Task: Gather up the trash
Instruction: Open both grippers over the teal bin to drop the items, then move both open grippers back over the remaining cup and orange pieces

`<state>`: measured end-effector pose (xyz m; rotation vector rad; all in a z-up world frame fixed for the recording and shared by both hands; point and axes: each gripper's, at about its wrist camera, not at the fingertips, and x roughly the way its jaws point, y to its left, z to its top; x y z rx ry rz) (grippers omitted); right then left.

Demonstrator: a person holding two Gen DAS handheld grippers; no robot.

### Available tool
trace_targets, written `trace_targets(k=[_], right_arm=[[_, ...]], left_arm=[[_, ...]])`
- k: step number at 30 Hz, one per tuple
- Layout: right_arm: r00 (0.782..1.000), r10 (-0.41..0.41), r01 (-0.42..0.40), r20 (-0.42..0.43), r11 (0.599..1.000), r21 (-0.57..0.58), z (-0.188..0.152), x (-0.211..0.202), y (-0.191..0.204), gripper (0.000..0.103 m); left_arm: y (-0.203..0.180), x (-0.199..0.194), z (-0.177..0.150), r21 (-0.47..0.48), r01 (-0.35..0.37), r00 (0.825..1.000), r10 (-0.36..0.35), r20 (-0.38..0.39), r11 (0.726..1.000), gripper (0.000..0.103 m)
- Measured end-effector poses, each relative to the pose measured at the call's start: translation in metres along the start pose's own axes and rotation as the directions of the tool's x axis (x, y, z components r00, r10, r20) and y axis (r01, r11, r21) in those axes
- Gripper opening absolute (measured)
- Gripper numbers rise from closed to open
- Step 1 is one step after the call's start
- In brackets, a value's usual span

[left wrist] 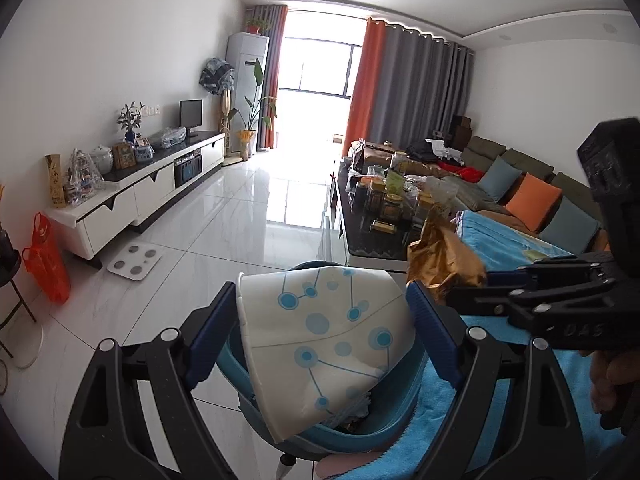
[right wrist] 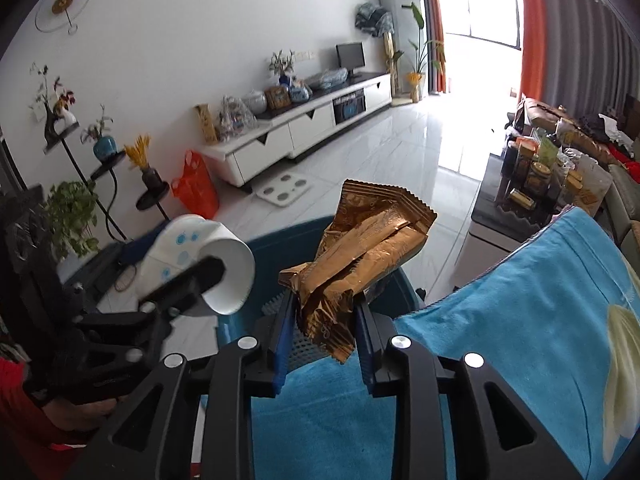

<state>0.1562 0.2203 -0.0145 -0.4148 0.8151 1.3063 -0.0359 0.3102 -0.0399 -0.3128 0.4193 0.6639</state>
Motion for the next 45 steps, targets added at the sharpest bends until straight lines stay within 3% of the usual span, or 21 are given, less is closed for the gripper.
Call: trace_targets(k=[6, 12, 21, 29, 35, 45], right_arm=[[0.996, 0.058, -0.057, -0.073, 0.998, 0.021, 0.007, 0.028, -0.008, 0.029], [0.994, 0.044, -0.044, -0.1, 0.999, 0.005, 0.008, 0.041, -0.007, 0.037], [0.997, 0.036, -0.032, -0.075, 0.999, 0.043, 0.003, 0.034, -0.021, 0.046], [0.998, 0.045, -0.043, -0.036, 0.997, 0.067, 0.0, 0.02, -0.026, 0.049], [1.0, 0.027, -0.028, 0.012, 0.996, 0.081, -0.004, 0.002, -0.026, 0.057], [0.988, -0.082, 0.068, 0.132, 0.992, 0.107, -0.025, -0.054, -0.035, 0.083]], left_arm=[[0.006, 0.029, 0.003, -0.043, 0.046, 0.998, -0.048, -0.039, 0.998, 0.084], [0.002, 0.053, 0.006, -0.057, 0.073, 0.995, -0.076, -0.061, 0.996, 0.084], [-0.007, 0.071, 0.014, -0.054, 0.085, 0.994, -0.089, -0.061, 0.995, 0.09], [0.007, 0.056, 0.012, -0.077, 0.043, 0.998, -0.046, -0.036, 0.996, 0.093], [0.01, 0.036, 0.012, -0.08, 0.006, 1.0, -0.007, -0.011, 0.997, 0.096], [-0.011, -0.004, 0.025, -0.033, 0.019, 0.998, -0.017, 0.056, 0.999, 0.097]])
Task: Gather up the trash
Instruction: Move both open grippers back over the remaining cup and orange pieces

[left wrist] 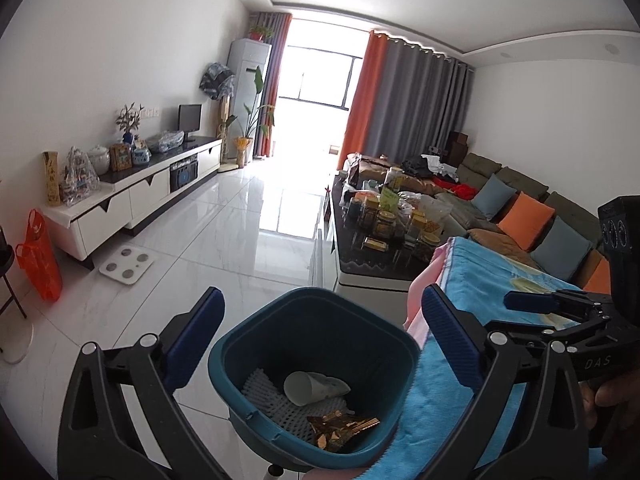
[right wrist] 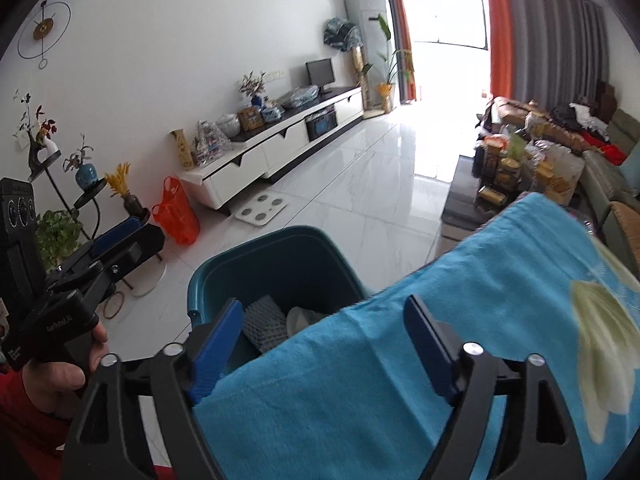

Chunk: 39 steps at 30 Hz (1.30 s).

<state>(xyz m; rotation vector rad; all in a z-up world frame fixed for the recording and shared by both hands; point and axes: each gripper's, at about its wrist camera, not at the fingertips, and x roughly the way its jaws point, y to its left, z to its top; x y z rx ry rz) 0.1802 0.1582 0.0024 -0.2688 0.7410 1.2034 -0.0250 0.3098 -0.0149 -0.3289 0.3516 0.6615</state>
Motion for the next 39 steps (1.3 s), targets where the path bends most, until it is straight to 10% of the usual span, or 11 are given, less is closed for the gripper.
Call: trace_targets(k=[16, 29, 39], right_arm=[[0.961, -0.236, 0.214, 0.142, 0.965, 0.151, -0.071, -0.108, -0.04, 0.096], [0.812, -0.54, 0.456, 0.223, 0.824, 0.336, -0.145, -0.207, -0.058, 0.096], [0.743, -0.638, 0.515, 0.2, 0.737, 0.438, -0.188, -0.24, -0.069, 0.096]], left_arm=[[-0.097, -0.049, 0.002, 0.141, 0.146, 0.988, -0.153, 0.037, 0.979, 0.097], [-0.199, -0.068, -0.018, 0.255, 0.335, 0.939, -0.345, -0.007, 0.907, 0.097], [-0.255, -0.073, -0.043, 0.318, 0.445, 0.892, -0.445, -0.077, 0.837, 0.097]])
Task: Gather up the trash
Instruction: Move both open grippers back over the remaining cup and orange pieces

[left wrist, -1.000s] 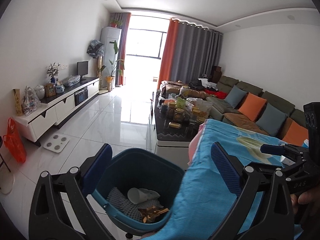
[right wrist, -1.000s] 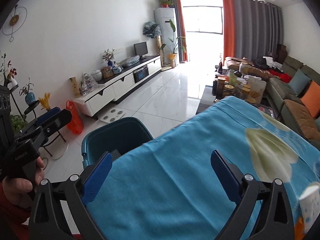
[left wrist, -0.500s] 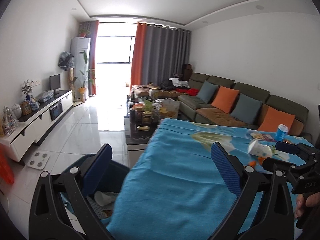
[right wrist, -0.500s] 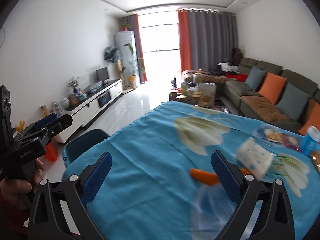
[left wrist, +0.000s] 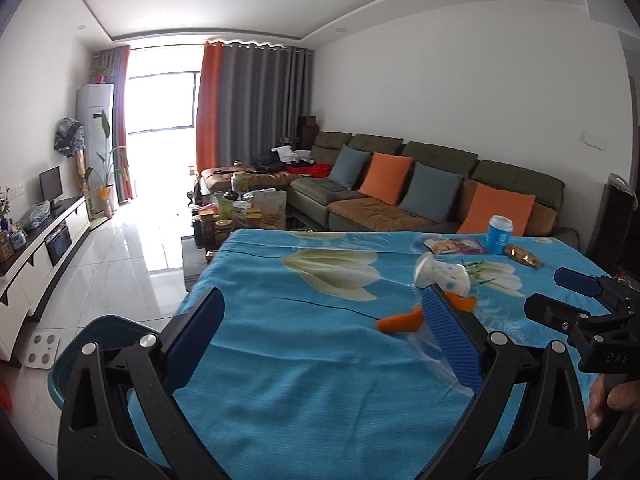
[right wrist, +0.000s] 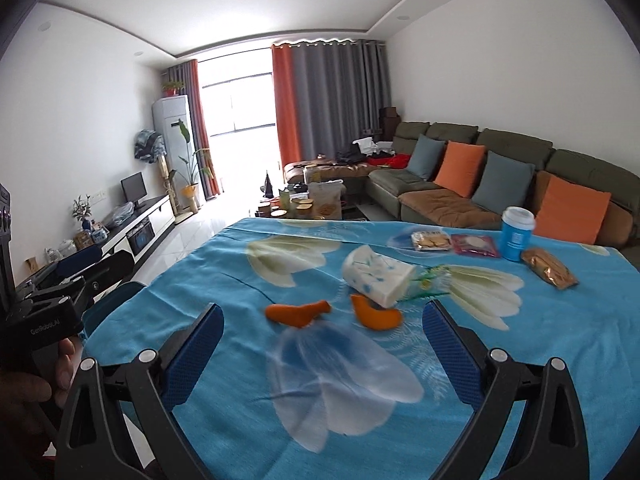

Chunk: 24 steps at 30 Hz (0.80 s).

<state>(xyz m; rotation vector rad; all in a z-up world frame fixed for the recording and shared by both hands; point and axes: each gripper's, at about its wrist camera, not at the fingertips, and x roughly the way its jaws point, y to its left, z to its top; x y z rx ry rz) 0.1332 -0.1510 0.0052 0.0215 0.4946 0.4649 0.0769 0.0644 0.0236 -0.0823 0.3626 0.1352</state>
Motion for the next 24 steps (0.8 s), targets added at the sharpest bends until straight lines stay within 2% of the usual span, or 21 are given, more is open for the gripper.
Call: trace_targets(k=[7, 15, 24], right_arm=[[0.999, -0.046, 0.047, -0.01, 0.998, 0.037, -0.015, -0.016, -0.02, 0.096], [0.997, -0.072, 0.073, -0.018, 0.996, 0.056, -0.023, -0.027, -0.024, 0.096], [0.997, -0.074, 0.075, -0.017, 0.996, 0.051, -0.026, -0.032, -0.019, 0.096]], left_arm=[[-0.023, 0.008, -0.008, 0.032, 0.06, 0.998, -0.059, -0.026, 0.998, 0.097], [-0.042, 0.007, -0.014, 0.073, 0.127, 0.991, -0.123, -0.047, 0.989, 0.097], [-0.044, 0.001, -0.017, 0.075, 0.132, 0.991, -0.128, -0.048, 0.988, 0.097]])
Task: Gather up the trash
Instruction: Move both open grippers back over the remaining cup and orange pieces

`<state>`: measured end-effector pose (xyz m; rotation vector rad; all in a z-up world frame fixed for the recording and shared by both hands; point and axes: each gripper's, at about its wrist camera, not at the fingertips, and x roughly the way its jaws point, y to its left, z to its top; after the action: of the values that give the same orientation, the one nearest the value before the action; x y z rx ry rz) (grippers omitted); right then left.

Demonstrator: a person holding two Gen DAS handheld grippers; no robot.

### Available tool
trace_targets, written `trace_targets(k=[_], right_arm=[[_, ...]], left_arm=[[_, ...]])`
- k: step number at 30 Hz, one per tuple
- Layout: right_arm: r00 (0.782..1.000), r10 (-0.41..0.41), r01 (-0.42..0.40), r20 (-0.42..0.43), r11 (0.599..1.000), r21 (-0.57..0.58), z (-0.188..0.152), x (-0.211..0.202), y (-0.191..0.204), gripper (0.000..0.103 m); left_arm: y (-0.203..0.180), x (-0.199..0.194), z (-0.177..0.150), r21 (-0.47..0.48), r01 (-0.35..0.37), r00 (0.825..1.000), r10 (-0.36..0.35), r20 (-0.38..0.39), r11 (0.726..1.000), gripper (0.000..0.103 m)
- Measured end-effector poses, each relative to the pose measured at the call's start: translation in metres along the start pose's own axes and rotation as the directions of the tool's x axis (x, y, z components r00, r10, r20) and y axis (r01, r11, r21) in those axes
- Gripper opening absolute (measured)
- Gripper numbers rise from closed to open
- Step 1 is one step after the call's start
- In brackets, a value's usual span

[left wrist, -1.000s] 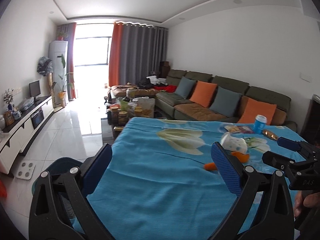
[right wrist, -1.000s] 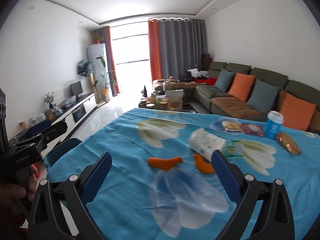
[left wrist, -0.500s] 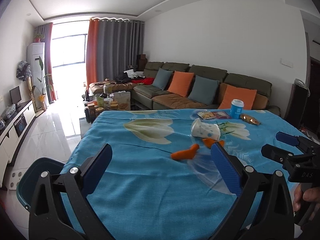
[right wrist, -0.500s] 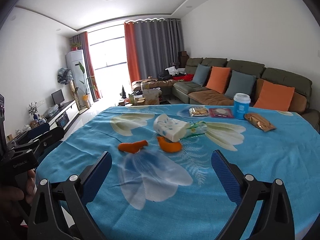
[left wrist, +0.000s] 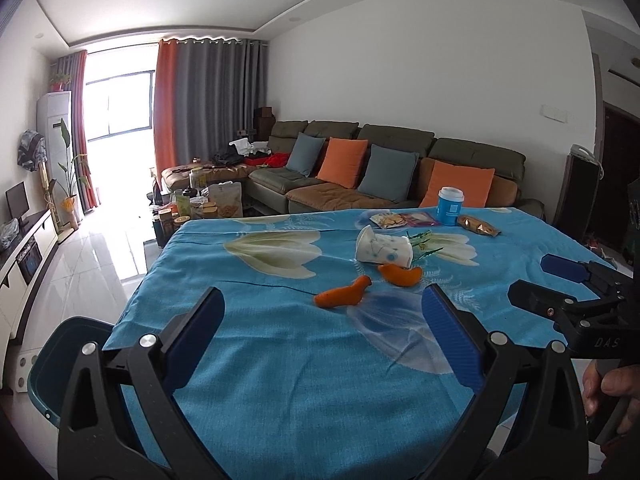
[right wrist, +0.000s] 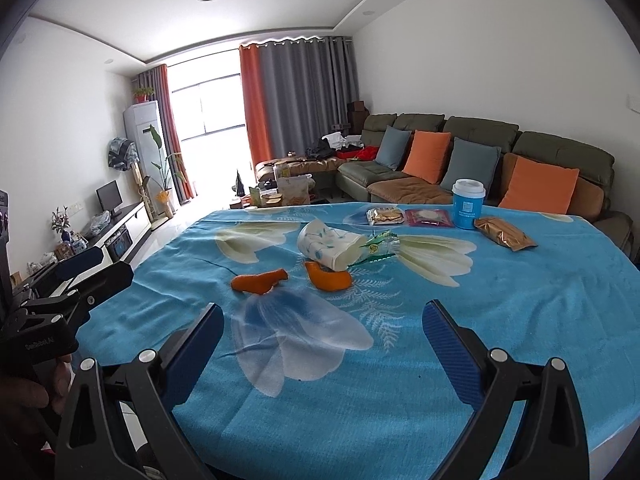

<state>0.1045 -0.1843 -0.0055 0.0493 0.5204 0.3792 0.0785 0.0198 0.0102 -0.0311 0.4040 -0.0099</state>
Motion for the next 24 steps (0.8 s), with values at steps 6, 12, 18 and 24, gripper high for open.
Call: trace_targets(k=[6, 12, 18, 24], right_arm=[[1.0, -0.004, 0.004, -0.018, 1.0, 0.001, 0.0, 0.006, 0.002, 0.096], [0.998, -0.022, 0.023, -0.056, 0.999, 0.024, 0.004, 0.027, -0.006, 0.096], [0.993, -0.034, 0.035, -0.11, 0.999, 0.01, 0.012, 0.063, -0.011, 0.096], [0.984, -0.034, 0.035, -0.174, 0.999, 0.004, 0.024, 0.102, -0.016, 0.095]], left_arm=[[0.003, 0.002, -0.001, -0.008, -0.001, 1.0, 0.001, -0.011, 1.0, 0.097], [0.007, 0.023, -0.001, -0.013, 0.006, 0.998, -0.007, -0.058, 1.0, 0.097], [0.011, 0.059, 0.0, -0.018, 0.01, 0.992, -0.012, -0.124, 1.0, 0.097], [0.011, 0.096, 0.005, -0.007, 0.004, 0.985, -0.005, -0.173, 1.0, 0.097]])
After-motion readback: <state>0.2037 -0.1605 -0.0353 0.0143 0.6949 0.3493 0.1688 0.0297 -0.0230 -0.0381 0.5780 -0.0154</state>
